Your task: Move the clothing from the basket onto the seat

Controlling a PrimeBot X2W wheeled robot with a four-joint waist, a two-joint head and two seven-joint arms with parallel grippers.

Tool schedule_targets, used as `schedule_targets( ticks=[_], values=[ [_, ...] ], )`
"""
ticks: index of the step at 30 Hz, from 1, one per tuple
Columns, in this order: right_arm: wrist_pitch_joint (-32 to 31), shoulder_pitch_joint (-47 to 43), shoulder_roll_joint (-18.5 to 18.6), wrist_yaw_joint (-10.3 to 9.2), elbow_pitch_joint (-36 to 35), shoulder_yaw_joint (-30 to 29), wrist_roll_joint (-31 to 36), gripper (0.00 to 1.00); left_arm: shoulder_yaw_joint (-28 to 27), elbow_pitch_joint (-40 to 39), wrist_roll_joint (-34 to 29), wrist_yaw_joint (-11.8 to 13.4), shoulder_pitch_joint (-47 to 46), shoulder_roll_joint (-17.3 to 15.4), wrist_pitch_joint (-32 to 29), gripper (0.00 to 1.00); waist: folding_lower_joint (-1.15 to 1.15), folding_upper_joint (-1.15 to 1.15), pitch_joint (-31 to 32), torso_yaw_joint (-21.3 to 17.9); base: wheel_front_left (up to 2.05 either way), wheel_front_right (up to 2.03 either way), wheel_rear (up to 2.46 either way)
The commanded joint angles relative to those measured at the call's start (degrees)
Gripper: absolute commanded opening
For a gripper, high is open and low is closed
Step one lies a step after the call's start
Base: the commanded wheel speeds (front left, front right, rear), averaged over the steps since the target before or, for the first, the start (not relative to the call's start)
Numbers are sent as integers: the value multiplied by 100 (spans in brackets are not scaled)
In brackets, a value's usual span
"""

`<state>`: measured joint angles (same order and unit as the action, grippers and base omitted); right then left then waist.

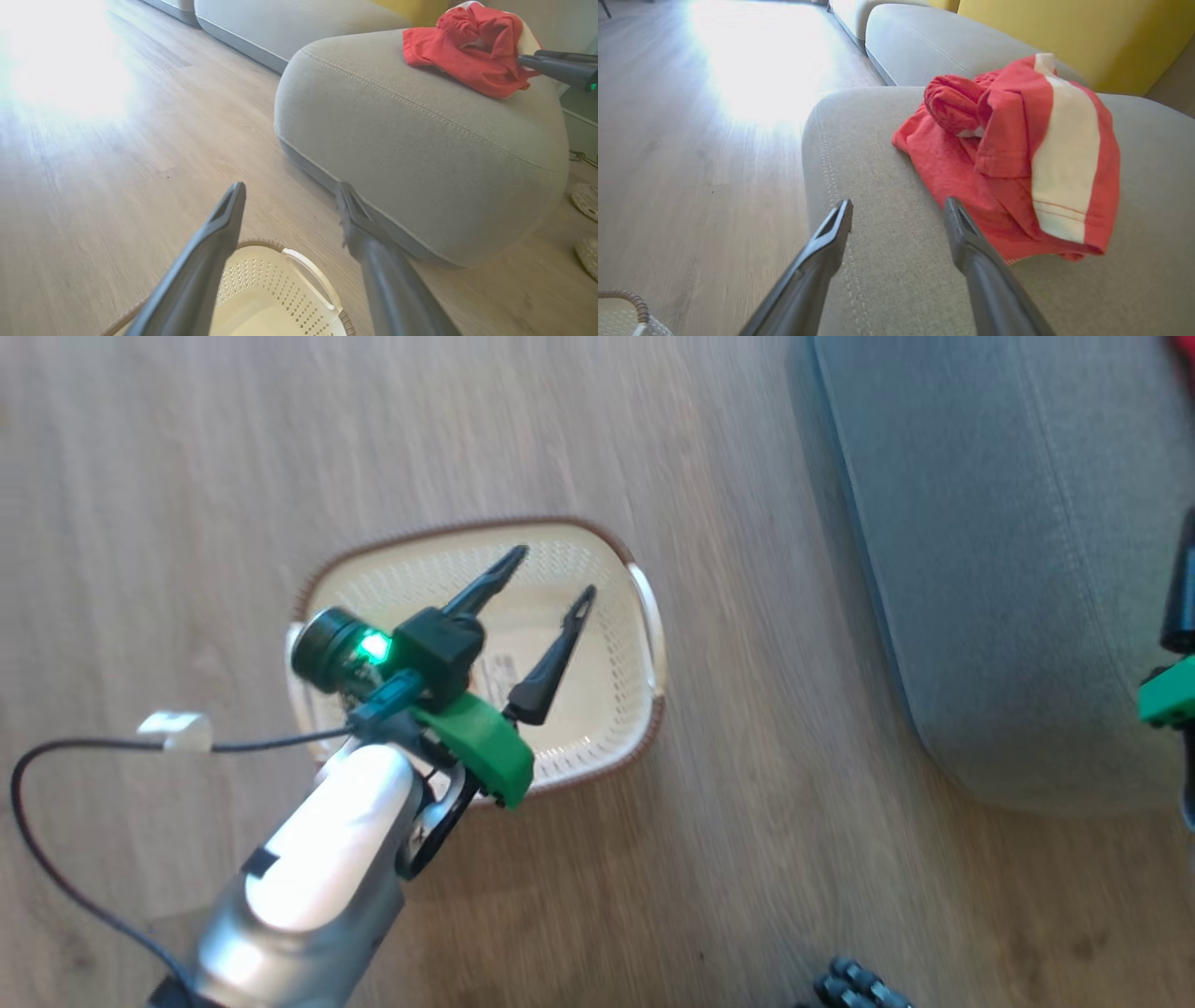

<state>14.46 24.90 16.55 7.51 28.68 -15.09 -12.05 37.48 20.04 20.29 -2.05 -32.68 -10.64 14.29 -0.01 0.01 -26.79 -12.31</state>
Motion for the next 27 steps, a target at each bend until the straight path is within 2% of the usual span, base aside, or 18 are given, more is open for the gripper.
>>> schedule_targets(
  ticks=[1,5,6,17,27],
  values=[
    [53,-182,146,-2,-243,144,-23,100,-265,-183,57,52,81,-29,69,100,1,-1,338,266,0,0,0],
    [53,-381,43,-2,-629,440,-147,100,-739,-201,68,140,412,44,70,100,1,-1,731,577,0,0,0],
    [53,-468,-18,-2,-734,580,-165,100,-982,-199,46,165,573,82,70,100,1,-1,923,761,0,0,0],
    [53,-701,-268,-2,-723,1321,-283,100,-2262,-109,-229,262,1497,249,70,100,1,-1,1758,1677,0,0,0],
    [53,-850,-584,-2,-631,1628,-324,100,-3137,-199,-537,219,2154,381,71,100,1,-1,2124,1886,0,0,0]
  ],
)
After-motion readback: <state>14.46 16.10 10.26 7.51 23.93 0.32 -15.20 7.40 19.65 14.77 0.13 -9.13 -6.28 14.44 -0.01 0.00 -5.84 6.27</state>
